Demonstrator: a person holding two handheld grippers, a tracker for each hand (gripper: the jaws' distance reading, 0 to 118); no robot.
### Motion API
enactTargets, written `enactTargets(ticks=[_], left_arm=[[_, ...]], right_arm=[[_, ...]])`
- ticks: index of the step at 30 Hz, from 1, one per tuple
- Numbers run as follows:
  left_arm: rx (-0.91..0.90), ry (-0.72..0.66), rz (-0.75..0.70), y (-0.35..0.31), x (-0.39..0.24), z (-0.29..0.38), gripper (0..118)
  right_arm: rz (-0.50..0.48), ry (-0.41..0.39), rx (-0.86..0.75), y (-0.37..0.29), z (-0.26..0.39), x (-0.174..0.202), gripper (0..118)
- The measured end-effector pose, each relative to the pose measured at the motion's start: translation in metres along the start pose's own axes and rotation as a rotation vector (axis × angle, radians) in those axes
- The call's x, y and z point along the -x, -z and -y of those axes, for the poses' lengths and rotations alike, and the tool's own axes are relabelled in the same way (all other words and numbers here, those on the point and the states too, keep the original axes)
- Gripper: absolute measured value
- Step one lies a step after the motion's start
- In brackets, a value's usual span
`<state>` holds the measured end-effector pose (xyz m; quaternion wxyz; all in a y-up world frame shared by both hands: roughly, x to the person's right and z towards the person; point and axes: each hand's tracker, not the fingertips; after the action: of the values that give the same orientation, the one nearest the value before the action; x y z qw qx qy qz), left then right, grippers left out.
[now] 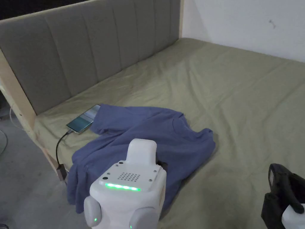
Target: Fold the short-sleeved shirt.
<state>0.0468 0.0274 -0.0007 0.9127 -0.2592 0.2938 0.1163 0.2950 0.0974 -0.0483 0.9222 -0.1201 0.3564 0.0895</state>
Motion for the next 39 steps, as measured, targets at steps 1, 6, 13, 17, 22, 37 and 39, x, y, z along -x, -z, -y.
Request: enactTargets(ticks=[1,6,13,17,22,37,39], left_arm=[[0.055,-0.004,0.005,0.018,0.005,-0.002,0],[0.175,-0.033,-0.018,0.089,0.034,-0.005,0],[0.303,-0.108,0.026,0.125,0.058,-0.010,107],[0.262,-0.041,0.003,0.128,0.051,-0.015,111],[0.402,0.016,0.020,0.162,0.038,-0.011,111],[0.388,-0.008,-0.037,0.157,0.044,-0.015,6],[0.384,-0.041,-0.020,0.151,0.051,-0.019,6]], right_arm=[[-0.003,0.000,0.014,0.005,0.001,0.000,0],[0.008,-0.026,0.061,0.023,0.009,0.002,0],[0.017,-0.006,0.097,0.032,0.012,-0.001,0],[0.005,-0.028,0.115,0.035,0.014,0.002,0],[-0.029,-0.036,0.149,0.041,0.020,0.004,0],[-0.021,0.036,0.236,0.052,0.037,-0.015,0],[-0.016,0.037,0.238,0.049,0.038,-0.018,0]])
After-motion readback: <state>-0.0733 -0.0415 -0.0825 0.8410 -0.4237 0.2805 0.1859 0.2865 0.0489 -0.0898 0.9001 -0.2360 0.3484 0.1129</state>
